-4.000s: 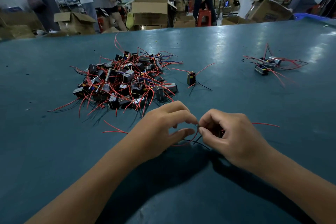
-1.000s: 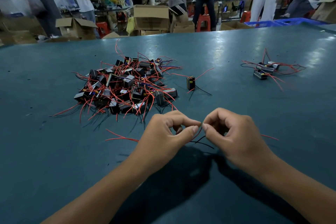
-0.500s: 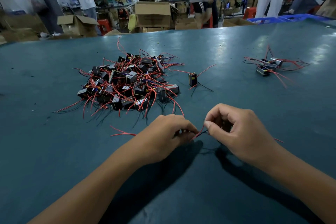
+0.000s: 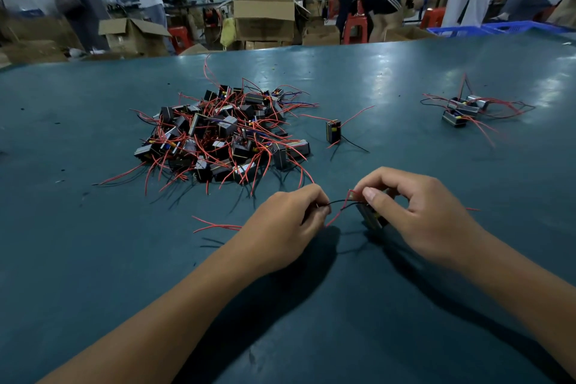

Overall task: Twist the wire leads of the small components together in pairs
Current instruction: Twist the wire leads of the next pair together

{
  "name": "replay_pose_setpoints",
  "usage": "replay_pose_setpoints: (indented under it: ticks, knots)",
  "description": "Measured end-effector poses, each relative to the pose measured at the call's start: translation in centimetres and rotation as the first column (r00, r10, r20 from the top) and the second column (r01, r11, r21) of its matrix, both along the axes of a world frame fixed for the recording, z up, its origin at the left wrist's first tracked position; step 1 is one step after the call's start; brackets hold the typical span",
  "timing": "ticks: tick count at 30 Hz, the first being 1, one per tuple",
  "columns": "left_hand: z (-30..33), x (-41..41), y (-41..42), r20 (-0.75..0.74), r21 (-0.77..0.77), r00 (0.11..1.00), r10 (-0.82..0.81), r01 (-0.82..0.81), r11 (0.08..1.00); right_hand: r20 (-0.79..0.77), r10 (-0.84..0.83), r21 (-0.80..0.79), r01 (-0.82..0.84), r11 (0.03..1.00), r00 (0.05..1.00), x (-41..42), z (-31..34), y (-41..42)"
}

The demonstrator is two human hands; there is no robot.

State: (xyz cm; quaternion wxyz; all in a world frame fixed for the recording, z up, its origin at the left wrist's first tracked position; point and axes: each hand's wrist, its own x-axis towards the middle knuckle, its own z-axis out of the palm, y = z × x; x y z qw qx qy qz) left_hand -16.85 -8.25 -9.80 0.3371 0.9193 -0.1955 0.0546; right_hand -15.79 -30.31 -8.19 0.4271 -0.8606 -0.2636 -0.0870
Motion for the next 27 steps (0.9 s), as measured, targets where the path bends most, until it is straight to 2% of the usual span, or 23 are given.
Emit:
replay_pose_setpoints:
  ticks: [8,12,16,23,27]
  knots:
    - [-0.36,0.33,0.32,-0.042,-0.121,0.996,0.075,-0.080,0.989,0.056,-0.026,-0.235,0.039,0.971,0.998,0.16,-0.30,0.16]
    - [0.02,0.20,0.21,-0.089,-0.210,0.996,0.012,-0.031,0.977,0.090,-0.018,-0.241,0.039,0.970,0.996,0.29,-0.62,0.42]
    - [0.43,0.11,0.11,-0.144,-0.378,0.984,-0.108,0.046,0.925,0.105,0.010,-0.267,0.018,0.964,0.994,0.16,-0.77,0.57]
    - [0.13,0.59,0.76,-0.087,-0.345,0.993,-0.082,0.047,0.937,0.075,0.011,-0.212,0.005,0.977,0.997,0.05,-0.62,0.33]
    - [-0.13,0.49,0.74,-0.019,-0.228,0.999,-0.037,0.032,0.973,0.053,0.024,-0.203,-0.013,0.979,0.998,0.02,-0.57,0.30]
